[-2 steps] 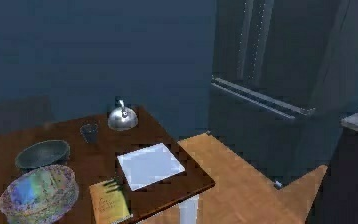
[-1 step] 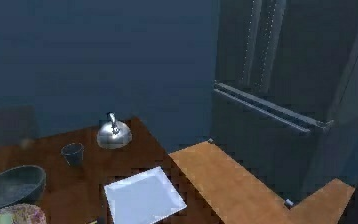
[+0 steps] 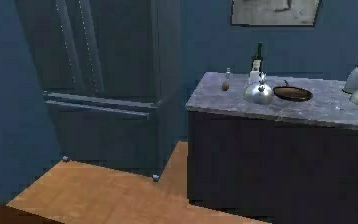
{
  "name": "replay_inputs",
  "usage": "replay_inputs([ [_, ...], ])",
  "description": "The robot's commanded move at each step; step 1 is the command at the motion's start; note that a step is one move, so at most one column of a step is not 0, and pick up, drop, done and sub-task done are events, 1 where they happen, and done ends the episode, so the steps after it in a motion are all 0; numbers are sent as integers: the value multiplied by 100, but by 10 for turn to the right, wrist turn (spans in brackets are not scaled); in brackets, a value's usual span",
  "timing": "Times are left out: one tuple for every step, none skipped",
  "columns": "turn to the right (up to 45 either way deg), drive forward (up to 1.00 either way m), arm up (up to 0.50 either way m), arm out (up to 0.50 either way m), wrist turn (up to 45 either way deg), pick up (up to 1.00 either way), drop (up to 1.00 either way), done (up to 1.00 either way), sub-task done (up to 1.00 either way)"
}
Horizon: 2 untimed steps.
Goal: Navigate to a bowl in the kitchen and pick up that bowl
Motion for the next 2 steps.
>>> replay_inputs([
  [450, 0, 0, 0, 0, 0, 0, 0, 0],
  [60, 0, 0, 0, 0, 0, 0, 0, 0],
])
